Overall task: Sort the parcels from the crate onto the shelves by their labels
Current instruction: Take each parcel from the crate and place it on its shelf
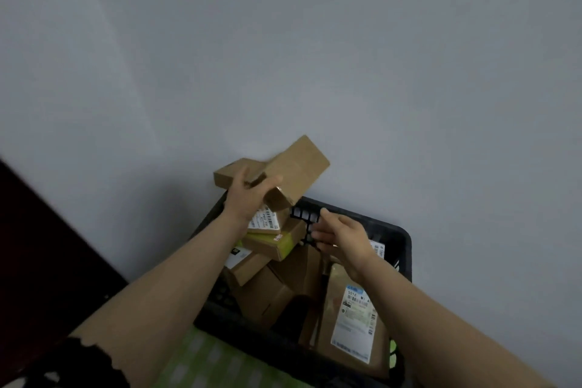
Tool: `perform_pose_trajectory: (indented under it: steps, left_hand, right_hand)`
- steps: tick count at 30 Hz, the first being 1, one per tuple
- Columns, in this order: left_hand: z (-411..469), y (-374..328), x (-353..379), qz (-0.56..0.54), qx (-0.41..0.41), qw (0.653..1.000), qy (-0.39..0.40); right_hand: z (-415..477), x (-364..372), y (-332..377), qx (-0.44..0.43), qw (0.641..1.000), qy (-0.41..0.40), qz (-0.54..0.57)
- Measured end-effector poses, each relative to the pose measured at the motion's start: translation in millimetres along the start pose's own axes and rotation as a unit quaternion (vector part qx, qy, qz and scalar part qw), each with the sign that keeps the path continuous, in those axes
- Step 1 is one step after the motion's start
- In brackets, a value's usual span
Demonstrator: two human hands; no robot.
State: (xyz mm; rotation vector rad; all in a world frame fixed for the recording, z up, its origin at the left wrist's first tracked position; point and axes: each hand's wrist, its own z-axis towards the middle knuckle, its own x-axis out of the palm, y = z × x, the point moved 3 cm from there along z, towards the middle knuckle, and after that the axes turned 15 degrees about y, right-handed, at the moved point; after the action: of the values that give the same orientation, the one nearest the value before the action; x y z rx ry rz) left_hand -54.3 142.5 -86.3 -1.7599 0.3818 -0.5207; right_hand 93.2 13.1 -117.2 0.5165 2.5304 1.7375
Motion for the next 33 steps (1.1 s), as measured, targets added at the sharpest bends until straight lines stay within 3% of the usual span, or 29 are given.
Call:
perform_pose_trajectory:
  steps: [7,10,13,15,18,21,24,28,33]
  left_hand:
    - [-116.7,16.9,54.5,-0.098,-0.021,0.990,0.095]
    - [-155.4,25.6,58.2,-0.074,-0.039,0.995,0.062]
    - [-191.0,19.3,58.2,0.147,-0.005,0.989,0.026]
    - [-207.8,15.9,60.9,0.318,0.000,0.948,0.008]
    - [-219.8,15.4,56.8,0.414,-0.007,0.909,-0.041]
    - [-231.0,11.4,40.1,0.305,-0.010,0.948,-0.094]
    - [-250.5,6.5,22.9,0.091,-0.026,0.994,-0.051]
    - [-277.6,2.2,8.4,-0.035,-0.030,0.999,-0.001]
    - [-292.9,3.5,-6.8,-0.089,-0.022,0.996,0.016]
  right_hand:
    - [-63.1,14.6,-9.6,0.007,0.978,0.143,0.152]
    - [-89.7,17.8,-18.8,0.013,0.975,0.146,0.168]
    - [-105.7,22.8,-24.8,0.022,0.983,0.138,0.117]
    - [-117.3,31.3,-23.1,0.019,0.986,0.141,0.086]
    - [-128.9,47.0,-18.2,-0.011,0.987,0.154,0.046]
    - [-139.7,60.2,-12.4,-0.050,0.979,0.193,0.038]
    - [-148.6,65.9,-9.3,-0.046,0.974,0.213,0.066]
    - [-157.8,80.1,-2.1,-0.062,0.967,0.238,0.062]
    - [-170.4,107.5,-1.4,-0.067,0.958,0.273,0.053]
